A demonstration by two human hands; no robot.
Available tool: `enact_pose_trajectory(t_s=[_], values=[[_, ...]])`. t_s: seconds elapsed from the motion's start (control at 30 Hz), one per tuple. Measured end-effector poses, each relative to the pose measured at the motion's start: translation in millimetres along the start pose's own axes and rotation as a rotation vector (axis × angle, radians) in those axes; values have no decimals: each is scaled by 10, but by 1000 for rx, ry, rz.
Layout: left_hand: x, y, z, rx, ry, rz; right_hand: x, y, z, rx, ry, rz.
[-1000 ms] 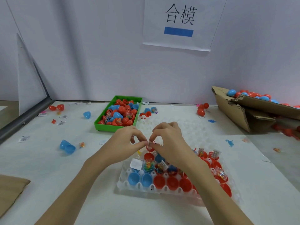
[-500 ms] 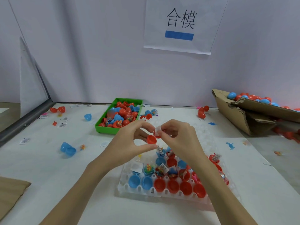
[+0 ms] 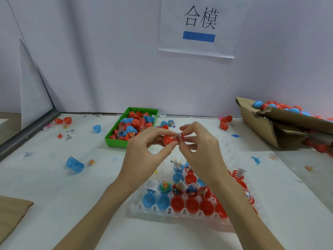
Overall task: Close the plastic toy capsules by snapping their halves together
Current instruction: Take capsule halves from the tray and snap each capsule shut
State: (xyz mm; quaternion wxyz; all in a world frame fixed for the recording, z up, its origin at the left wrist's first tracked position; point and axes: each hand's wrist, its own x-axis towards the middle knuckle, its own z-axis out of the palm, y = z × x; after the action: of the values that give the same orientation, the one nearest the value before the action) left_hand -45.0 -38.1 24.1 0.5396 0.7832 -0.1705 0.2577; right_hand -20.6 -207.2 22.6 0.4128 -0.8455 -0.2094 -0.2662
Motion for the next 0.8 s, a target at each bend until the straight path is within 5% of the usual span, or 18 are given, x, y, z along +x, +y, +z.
enact_pose_trajectory(t_s=[0.47,0.7,0.8], values=[[10,-5,-29,-185,-29,-38,-4,-91,-160,318,-16,-33],[10,-15,-85,190,-64,318,-19,-105,-142,332,-33,-52],[12,6,-91,194,-11,320,-29,-104,-146,370,-54,-57]])
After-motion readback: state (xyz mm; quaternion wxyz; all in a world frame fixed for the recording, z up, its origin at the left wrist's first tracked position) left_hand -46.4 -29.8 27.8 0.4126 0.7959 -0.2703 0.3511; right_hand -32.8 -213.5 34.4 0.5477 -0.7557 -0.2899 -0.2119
